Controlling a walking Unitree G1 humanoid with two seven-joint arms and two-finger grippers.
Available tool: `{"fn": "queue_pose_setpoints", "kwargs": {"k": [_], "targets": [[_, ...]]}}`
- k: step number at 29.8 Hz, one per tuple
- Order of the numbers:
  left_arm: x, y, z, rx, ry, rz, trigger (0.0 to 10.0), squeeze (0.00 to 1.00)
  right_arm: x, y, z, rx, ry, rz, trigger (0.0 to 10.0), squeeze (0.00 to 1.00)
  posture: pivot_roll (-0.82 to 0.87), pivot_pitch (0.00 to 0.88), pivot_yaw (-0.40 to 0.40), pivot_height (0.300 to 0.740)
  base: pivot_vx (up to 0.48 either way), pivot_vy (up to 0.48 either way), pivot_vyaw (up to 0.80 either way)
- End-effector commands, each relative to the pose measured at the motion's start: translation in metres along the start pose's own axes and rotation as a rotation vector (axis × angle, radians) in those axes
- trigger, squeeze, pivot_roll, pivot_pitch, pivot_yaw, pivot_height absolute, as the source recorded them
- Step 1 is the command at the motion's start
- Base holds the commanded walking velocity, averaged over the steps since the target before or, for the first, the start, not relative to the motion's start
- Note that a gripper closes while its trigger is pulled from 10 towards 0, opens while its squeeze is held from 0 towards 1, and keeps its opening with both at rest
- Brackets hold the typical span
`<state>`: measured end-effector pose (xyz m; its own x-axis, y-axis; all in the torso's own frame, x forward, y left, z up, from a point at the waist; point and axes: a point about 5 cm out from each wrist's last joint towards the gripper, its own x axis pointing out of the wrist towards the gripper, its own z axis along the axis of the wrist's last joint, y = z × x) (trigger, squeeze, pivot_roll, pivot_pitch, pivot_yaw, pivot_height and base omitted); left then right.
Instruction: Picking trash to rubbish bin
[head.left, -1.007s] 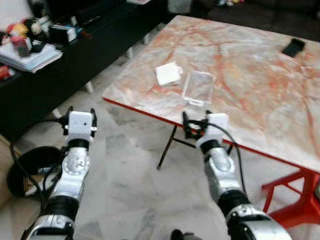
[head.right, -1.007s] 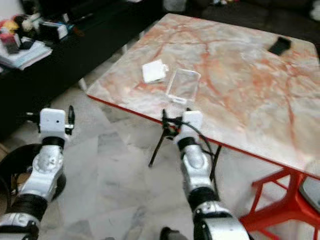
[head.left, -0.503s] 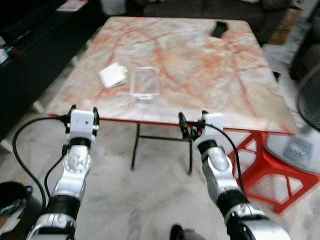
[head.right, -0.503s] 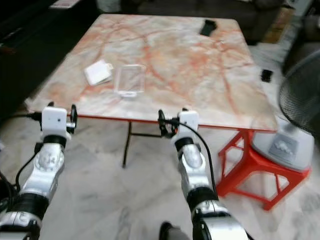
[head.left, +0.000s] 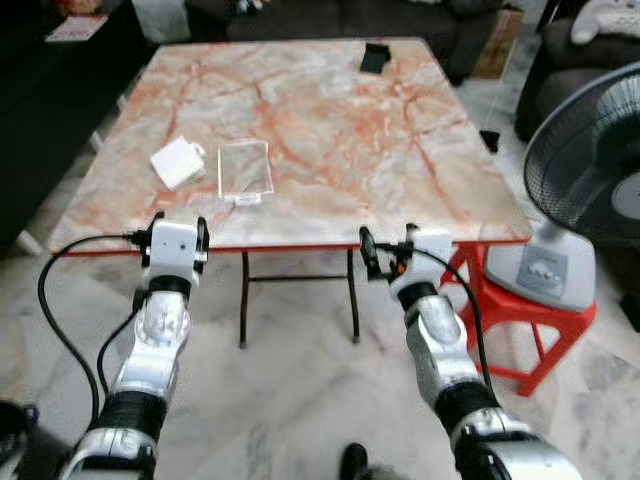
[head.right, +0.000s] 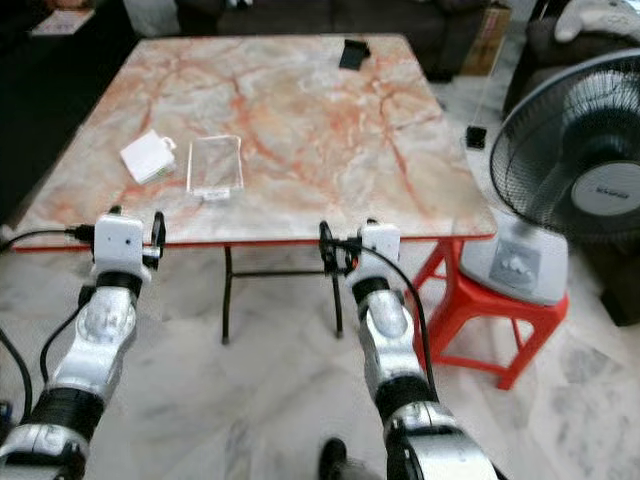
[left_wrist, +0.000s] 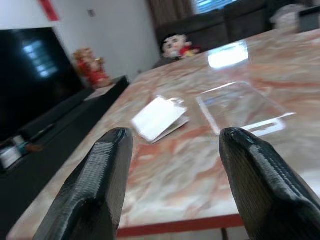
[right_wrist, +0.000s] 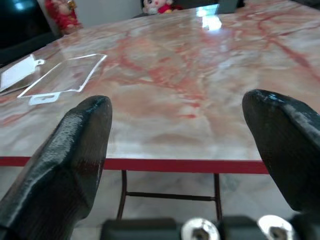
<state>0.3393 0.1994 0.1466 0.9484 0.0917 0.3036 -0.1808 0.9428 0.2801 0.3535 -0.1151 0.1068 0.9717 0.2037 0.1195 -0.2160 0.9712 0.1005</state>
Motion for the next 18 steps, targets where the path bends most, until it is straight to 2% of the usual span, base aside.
{"fn": "queue_pose_setpoints", "kwargs": {"k": [1, 5, 11, 18], "targets": [[-0.0018, -0.0013, -0.0005, -0.015, 0.009, -0.002, 10.0, 0.00, 0.0029, -0.0002, 0.0063, -0.003, -0.027, 0.002, 10.0, 0.00, 0.10, 0.137, 0.016, 0.728, 0.000, 0.000, 0.00], [-0.0015, -0.0021, -0.0005, -0.019, 0.014, 0.001, 10.0, 0.00, 0.0034, 0.0006, 0.0058, 0.002, -0.020, 0.005, 10.0, 0.00, 0.10, 0.138, 0.016, 0.728, 0.000, 0.000, 0.00], [-0.0016, -0.0017, -0.0003, -0.016, 0.016, 0.005, 10.0, 0.00, 0.0034, 0.0007, 0.0056, 0.003, -0.019, 0.007, 10.0, 0.00, 0.10, 0.138, 0.017, 0.728, 0.000, 0.000, -0.68], [-0.0004, -0.0044, 0.0003, -0.023, 0.025, 0.010, 10.0, 0.00, 0.0040, 0.0036, 0.0072, -0.001, -0.032, 0.016, 10.0, 0.00, 0.10, 0.138, 0.016, 0.728, 0.000, 0.000, 0.00]]}}
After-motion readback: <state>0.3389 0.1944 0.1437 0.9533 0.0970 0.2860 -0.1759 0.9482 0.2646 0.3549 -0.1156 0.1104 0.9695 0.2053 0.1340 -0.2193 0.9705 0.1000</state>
